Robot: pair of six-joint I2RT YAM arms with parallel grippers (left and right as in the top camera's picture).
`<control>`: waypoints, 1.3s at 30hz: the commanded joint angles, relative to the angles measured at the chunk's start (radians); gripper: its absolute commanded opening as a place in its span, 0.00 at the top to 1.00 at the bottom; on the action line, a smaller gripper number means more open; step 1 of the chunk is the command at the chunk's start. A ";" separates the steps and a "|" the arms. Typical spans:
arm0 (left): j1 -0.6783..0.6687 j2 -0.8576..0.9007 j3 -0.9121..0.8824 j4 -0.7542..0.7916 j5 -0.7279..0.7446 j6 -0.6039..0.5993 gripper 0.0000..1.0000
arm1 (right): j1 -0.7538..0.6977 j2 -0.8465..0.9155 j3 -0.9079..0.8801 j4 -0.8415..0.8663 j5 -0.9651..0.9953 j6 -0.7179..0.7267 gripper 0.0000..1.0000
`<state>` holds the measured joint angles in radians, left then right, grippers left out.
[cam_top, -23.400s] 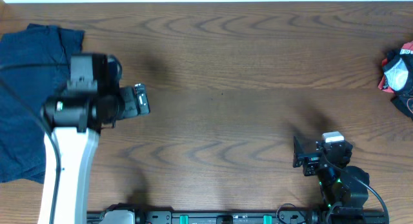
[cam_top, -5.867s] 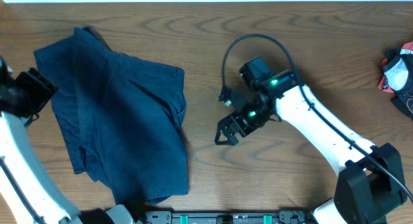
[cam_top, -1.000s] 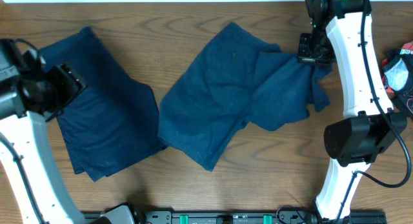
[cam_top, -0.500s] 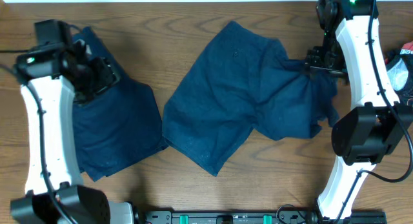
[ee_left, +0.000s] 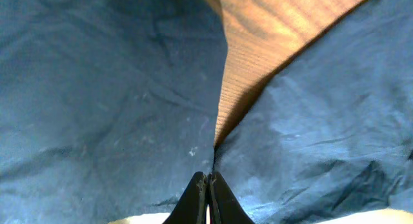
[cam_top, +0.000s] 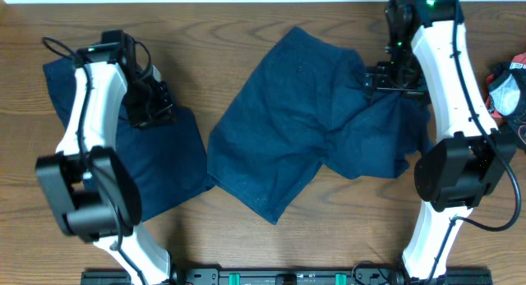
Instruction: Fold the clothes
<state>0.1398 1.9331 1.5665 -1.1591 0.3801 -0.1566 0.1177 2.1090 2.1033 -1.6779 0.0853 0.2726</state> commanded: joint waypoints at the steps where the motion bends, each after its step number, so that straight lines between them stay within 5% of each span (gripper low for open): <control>1: -0.011 0.046 0.008 -0.003 0.028 0.030 0.94 | 0.020 -0.005 0.007 0.010 -0.039 -0.041 0.01; 25: 0.005 0.261 0.005 -0.019 -0.033 0.036 0.94 | 0.020 -0.005 0.038 0.009 -0.119 -0.125 0.01; 39: 0.304 0.262 -0.029 -0.052 -0.077 0.010 0.94 | 0.020 -0.005 0.038 -0.002 -0.119 -0.132 0.01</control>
<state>0.3866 2.1792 1.5597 -1.2041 0.3222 -0.1341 0.1333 2.1090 2.1197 -1.6794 -0.0273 0.1516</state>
